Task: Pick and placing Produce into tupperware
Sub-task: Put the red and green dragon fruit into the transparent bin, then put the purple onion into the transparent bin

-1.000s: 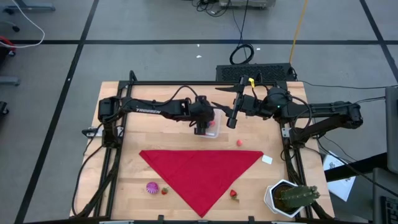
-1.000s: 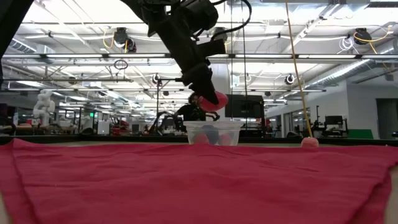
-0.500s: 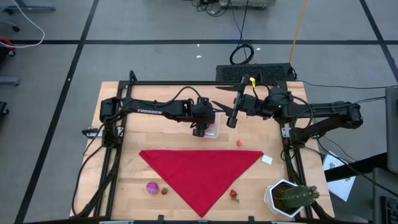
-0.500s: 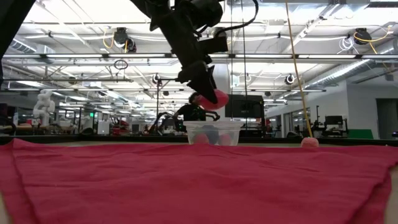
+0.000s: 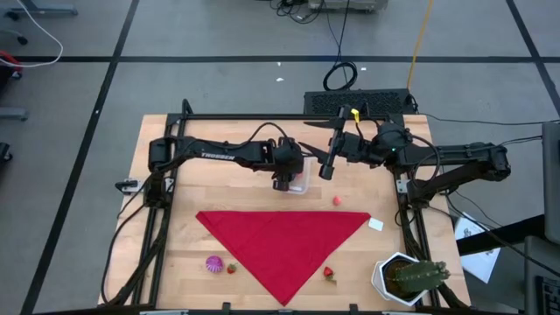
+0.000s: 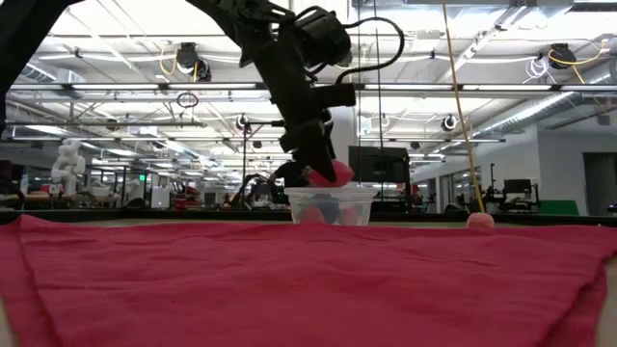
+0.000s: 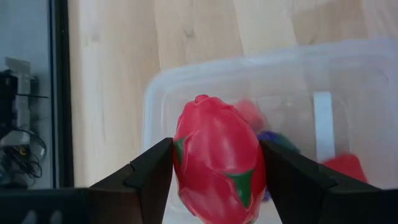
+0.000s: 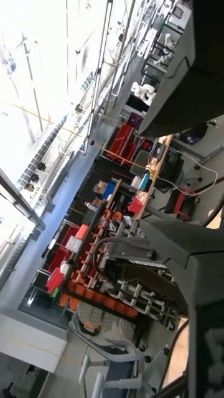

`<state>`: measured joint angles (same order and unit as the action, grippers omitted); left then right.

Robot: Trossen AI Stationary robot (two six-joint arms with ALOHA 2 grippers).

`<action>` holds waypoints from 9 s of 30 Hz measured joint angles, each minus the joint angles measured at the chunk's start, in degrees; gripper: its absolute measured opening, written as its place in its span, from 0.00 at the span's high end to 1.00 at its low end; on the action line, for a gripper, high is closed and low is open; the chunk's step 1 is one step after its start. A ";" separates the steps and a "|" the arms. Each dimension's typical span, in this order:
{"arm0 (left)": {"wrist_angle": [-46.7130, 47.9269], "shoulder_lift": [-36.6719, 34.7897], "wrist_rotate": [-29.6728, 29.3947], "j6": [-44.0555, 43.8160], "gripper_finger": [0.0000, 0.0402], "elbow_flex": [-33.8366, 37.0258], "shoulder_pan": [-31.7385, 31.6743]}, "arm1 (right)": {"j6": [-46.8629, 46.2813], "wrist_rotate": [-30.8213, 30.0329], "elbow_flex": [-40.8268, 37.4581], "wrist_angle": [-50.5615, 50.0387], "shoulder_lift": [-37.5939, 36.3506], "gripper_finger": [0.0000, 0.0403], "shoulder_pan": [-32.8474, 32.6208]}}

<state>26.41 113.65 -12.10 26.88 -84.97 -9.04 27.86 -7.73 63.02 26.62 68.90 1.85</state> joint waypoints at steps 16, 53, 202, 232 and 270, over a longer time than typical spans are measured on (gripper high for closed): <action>0.46 0.52 1.04 -2.58 0.43 0.00 -2.97 | -0.17 0.24 0.00 -0.80 0.00 0.45 -0.04; 0.35 0.52 3.25 -5.18 0.43 0.02 -4.20 | -0.39 0.31 0.00 -0.79 0.00 0.45 -0.07; 2.06 -22.66 22.74 -104.28 0.15 39.30 49.53 | -10.71 0.48 0.00 -6.80 0.00 0.45 -0.09; 2.46 -21.89 22.59 -100.92 0.30 39.39 48.76 | -10.86 0.50 0.00 -6.82 0.02 0.45 -0.08; 7.19 -34.72 21.41 -95.92 0.31 39.47 43.77 | -10.90 0.49 0.00 -7.22 0.02 0.45 -0.07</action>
<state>33.60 78.94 9.31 -69.04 -45.50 34.73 16.96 -7.23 63.02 19.40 68.93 1.78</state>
